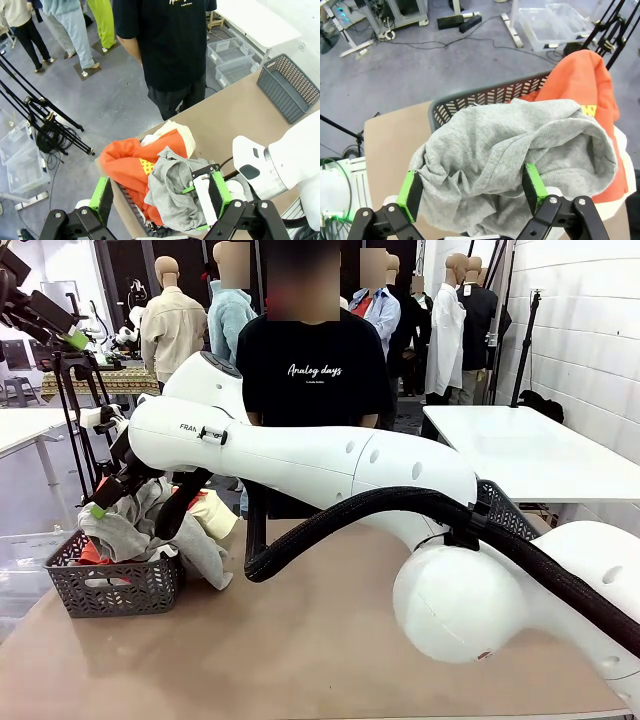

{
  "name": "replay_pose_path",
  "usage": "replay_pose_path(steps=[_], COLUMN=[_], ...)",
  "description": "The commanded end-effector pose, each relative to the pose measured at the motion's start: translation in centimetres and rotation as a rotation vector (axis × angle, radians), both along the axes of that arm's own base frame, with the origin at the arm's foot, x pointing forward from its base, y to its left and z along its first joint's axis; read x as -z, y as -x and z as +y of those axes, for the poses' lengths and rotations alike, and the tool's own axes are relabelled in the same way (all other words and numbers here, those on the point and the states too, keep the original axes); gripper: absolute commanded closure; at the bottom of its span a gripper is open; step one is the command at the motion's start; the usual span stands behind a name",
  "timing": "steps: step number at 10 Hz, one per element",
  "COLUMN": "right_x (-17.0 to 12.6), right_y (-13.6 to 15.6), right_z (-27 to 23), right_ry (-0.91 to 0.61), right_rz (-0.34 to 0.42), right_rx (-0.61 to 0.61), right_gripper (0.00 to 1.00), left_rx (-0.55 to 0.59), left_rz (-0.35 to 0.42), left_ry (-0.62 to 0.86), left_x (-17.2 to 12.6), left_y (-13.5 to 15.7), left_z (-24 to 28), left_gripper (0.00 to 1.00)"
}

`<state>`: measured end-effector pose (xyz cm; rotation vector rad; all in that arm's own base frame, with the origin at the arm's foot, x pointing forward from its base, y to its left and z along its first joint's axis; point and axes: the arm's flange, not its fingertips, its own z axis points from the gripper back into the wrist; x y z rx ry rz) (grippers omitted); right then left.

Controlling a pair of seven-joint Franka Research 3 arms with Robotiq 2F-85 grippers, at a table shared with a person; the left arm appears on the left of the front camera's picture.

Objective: Sort the tops and bottoms.
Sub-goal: Sort the clothes according to human instructions.

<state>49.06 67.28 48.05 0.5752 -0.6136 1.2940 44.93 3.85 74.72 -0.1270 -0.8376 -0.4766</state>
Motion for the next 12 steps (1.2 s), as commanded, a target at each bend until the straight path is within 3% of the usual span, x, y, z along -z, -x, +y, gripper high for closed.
replay_pose_path(steps=[1,12], right_x=[0.11,0.11], right_y=[0.02,0.02], right_z=[0.01,0.01], right_ry=[0.001,0.001], right_rz=[0.002,0.002], right_rx=[-0.007,-0.007], right_gripper=[0.00,0.00], left_rx=[-0.003,-0.003], left_rz=[-0.002,-0.002], left_ry=[-0.001,-0.001], left_x=[-0.08,-0.08], left_y=[0.10,0.10], left_z=[0.09,0.09], left_gripper=[0.00,0.00])
